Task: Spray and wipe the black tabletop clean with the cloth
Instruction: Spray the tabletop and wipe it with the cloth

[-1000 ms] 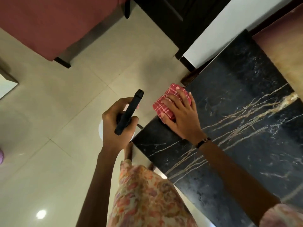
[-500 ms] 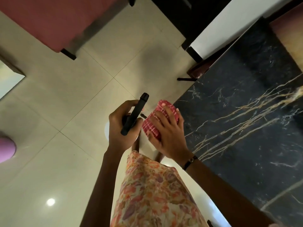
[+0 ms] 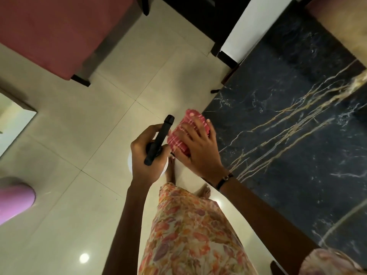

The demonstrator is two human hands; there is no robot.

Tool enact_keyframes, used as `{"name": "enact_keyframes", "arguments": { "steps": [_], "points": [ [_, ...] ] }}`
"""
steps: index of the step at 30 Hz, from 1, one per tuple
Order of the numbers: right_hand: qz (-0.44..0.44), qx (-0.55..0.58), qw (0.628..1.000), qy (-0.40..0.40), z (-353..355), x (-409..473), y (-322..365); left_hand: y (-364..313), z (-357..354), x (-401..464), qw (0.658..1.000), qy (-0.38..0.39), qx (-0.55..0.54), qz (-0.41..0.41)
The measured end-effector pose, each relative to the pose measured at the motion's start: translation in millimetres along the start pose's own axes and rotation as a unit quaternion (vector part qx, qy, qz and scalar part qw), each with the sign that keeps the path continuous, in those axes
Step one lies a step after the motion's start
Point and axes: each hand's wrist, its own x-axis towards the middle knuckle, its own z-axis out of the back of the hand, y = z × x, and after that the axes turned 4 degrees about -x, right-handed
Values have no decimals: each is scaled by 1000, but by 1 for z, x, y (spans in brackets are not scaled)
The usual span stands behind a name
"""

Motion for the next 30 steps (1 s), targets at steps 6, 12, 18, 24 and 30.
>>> {"name": "enact_keyframes", "arguments": {
  "steps": [6,12,18,24,30],
  "points": [
    [33,-3,999,-29,0,-3,-27,-14,-15,-27,999,-9,-13,-29],
    [-106,17,992,-64,-2,-54,-54,-28,-47,-66,997,8,-24,-73],
    [-168,16,984,-53,-11,-271,-104,-37,-112,-121,995,22,-50,-85],
    [-365,14,926,-94,8,-339,-191,-43,-178,-169,994,45,-63,-81],
    [-243,3,966,-82,2,-329,-178,-68,-240,-203,988,120,-65,-74]
  ]
}}
